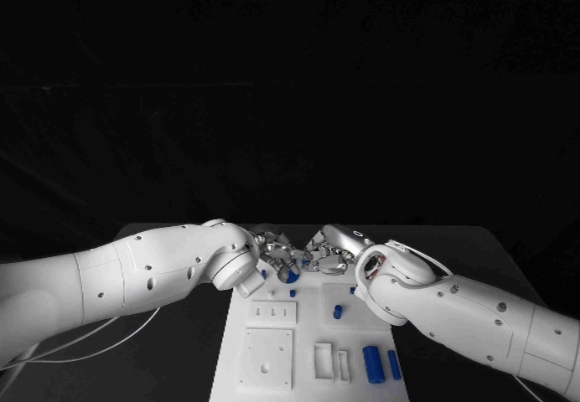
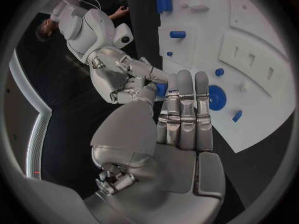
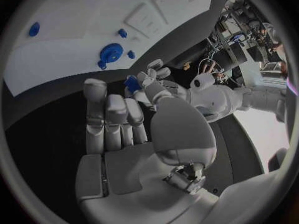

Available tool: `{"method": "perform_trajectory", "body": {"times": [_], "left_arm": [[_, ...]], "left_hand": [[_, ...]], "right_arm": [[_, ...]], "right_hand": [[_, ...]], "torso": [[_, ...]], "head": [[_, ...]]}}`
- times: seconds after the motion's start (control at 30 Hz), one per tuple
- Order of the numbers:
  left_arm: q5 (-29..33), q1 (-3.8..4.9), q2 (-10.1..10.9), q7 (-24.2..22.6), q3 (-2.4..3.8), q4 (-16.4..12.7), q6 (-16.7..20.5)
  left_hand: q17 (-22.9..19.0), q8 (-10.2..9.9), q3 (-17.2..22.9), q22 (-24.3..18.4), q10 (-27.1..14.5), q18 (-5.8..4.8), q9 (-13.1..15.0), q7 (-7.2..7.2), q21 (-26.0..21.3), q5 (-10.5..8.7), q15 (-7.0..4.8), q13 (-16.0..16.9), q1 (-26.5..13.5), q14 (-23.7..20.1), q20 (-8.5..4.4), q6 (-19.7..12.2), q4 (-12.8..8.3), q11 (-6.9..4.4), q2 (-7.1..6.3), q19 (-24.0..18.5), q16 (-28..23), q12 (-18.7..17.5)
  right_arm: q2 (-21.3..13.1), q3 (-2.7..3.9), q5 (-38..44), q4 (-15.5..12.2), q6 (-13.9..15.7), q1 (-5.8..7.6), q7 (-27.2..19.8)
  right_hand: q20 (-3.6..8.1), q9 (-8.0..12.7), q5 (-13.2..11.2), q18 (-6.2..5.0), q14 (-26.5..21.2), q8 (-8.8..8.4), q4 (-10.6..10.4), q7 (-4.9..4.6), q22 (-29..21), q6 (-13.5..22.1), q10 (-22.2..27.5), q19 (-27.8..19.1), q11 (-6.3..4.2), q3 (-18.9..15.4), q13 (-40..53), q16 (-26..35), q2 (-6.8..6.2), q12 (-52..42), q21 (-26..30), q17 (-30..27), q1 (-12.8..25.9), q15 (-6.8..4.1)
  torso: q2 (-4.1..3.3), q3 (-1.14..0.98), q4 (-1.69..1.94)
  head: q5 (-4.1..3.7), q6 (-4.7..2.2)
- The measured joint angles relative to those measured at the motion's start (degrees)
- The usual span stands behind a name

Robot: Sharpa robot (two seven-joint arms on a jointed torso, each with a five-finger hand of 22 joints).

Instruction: Assemble the parts on the task board

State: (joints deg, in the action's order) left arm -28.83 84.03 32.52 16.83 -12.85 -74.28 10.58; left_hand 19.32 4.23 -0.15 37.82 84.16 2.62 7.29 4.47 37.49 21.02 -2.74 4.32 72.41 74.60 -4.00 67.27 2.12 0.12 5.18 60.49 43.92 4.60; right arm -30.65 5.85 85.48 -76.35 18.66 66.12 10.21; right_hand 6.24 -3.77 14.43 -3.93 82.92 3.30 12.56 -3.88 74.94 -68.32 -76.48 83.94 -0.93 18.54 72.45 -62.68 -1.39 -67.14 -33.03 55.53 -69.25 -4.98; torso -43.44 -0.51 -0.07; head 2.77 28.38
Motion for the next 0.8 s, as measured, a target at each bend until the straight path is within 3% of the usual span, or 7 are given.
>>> {"method": "perform_trajectory", "body": {"times": [0.13, 0.17, 0.37, 0.43, 0.47, 0.5, 0.8], "left_arm": [[0.04, -0.03, -0.02, 0.17, 0.0, 0.02, -0.01], [0.06, -0.05, -0.03, 0.21, 0.0, 0.02, -0.04], [0.15, -0.11, -0.01, 0.31, 0.03, 0.02, -0.25], [0.18, -0.15, -0.01, 0.32, 0.03, 0.05, -0.27], [0.2, -0.17, -0.01, 0.32, 0.03, 0.09, -0.28], [0.22, -0.21, -0.02, 0.32, 0.03, 0.14, -0.29], [0.46, -0.51, -0.18, 0.27, 0.06, 0.4, -0.38]], "left_hand": [[0.58, 0.39, 1.25, 0.55, -0.26, 0.0, 5.26, 0.0, 0.12, 3.81, -0.22, 0.0, -0.2, -0.22, -0.31, 0.0, -0.22, -0.26, -0.69, -0.31, 0.79, 0.25], [0.77, 0.69, 1.69, 0.74, -0.19, -0.52, 6.05, -0.01, 0.32, 5.07, -0.32, 0.0, -0.33, -0.32, -0.31, -0.01, -0.44, -0.45, -0.95, -0.31, 0.92, 0.63], [1.71, 1.81, 5.02, 2.17, -0.21, -0.9, 6.32, -1.17, 1.18, 10.34, -0.72, 0.36, -1.18, -0.72, -0.82, -1.17, -1.93, -0.83, -2.38, -0.82, 2.65, 2.31], [2.08, 2.23, 6.19, 2.67, -0.21, -0.9, 8.39, -1.28, 1.48, 14.66, -0.87, 0.57, -2.14, -0.88, -0.97, -1.28, -2.33, -0.83, -3.34, -1.04, 3.35, 3.03], [2.25, 2.61, 6.85, 2.95, -0.2, -0.91, 8.7, -1.49, 1.7, 16.01, -1.03, 0.68, -2.58, -1.04, -0.91, -1.5, -2.61, -0.85, -3.79, -1.35, 3.75, 3.4], [2.56, 2.7, 7.85, 3.38, -0.12, -0.9, 10.91, -1.73, 2.1, 17.21, -1.12, 0.91, -3.65, -1.38, -0.93, -1.73, -3.24, -0.95, -4.03, -1.55, 4.45, 4.01], [4.25, 2.54, 10.08, 6.03, -0.15, -0.9, 16.83, -2.41, 3.43, 17.39, -1.64, 3.96, -6.02, -2.55, -1.54, -2.41, -5.36, -1.8, -4.35, -2.15, 10.56, 9.76]], "right_arm": [[0.05, -0.06, 0.02, 0.0, -0.06, 0.0, 0.0], [0.06, -0.08, 0.02, 0.01, -0.08, 0.0, 0.0], [0.08, -0.12, 0.04, 0.01, -0.18, -0.01, -0.01], [0.09, -0.13, 0.05, 0.01, -0.21, -0.02, -0.04], [0.11, -0.13, 0.05, 0.01, -0.23, -0.02, -0.06], [0.12, -0.13, 0.05, 0.0, -0.25, -0.02, -0.08], [0.08, -0.21, 0.06, 0.05, -0.41, -0.04, -0.08]], "right_hand": [[0.0, -0.01, 0.0, 0.0, 0.03, -0.05, 0.0, -0.08, 0.0, -0.04, 0.0, 0.0, 0.0, 0.0, 0.0, 0.0, 0.0, 0.0, 0.0, 0.0, 0.0, 0.03], [0.0, -0.01, 0.0, 0.0, 0.01, -0.06, 0.0, -0.09, 0.0, -0.04, 0.0, 0.0, 0.0, 0.0, 0.0, 0.0, 0.0, 0.0, 0.0, 0.0, 0.0, 0.01], [0.0, -0.02, 0.0, 0.01, -0.15, -0.1, 0.03, -0.12, -0.01, 0.0, 0.0, 0.0, 0.0, 0.34, 0.0, 0.0, 0.01, 0.0, 0.0, 0.0, -0.01, -0.13], [0.0, -0.04, 0.0, 0.0, -0.15, -0.03, 0.08, -0.08, -0.01, -0.04, 0.0, 0.0, 0.0, 0.39, 0.0, 0.0, 0.01, 0.0, 0.0, 0.0, -0.01, -0.12], [0.0, -0.04, -0.01, 0.0, -0.15, 0.0, 0.08, -0.04, -0.01, -0.08, 0.0, 0.0, 0.0, 0.39, 0.0, 0.0, 0.01, 0.0, 0.0, 0.0, -0.01, -0.12], [0.0, -0.04, -0.01, 0.0, -0.15, 0.08, 0.08, 0.01, -0.01, -0.12, 0.0, 0.0, 0.0, 0.39, 0.0, 0.0, 0.01, 0.0, 0.0, 0.0, -0.01, -0.12], [0.0, -0.04, -0.02, 0.0, -0.15, 0.16, 0.24, 0.05, -0.01, -0.16, -0.01, 0.0, 0.01, 0.55, 0.0, 0.0, 0.09, 0.0, 0.0, 0.01, -0.09, -0.11]], "torso": [[-0.01, 0.0, -0.01], [-0.01, 0.0, -0.01], [-0.03, 0.02, -0.01], [-0.04, 0.01, 0.0], [-0.04, 0.02, 0.01], [-0.04, 0.01, 0.01], [-0.05, 0.0, -0.05]], "head": [[0.05, 0.07], [0.05, 0.07], [-0.08, 0.26], [-0.14, 0.29], [-0.18, 0.3], [-0.19, 0.3], [-0.25, 0.44]]}}
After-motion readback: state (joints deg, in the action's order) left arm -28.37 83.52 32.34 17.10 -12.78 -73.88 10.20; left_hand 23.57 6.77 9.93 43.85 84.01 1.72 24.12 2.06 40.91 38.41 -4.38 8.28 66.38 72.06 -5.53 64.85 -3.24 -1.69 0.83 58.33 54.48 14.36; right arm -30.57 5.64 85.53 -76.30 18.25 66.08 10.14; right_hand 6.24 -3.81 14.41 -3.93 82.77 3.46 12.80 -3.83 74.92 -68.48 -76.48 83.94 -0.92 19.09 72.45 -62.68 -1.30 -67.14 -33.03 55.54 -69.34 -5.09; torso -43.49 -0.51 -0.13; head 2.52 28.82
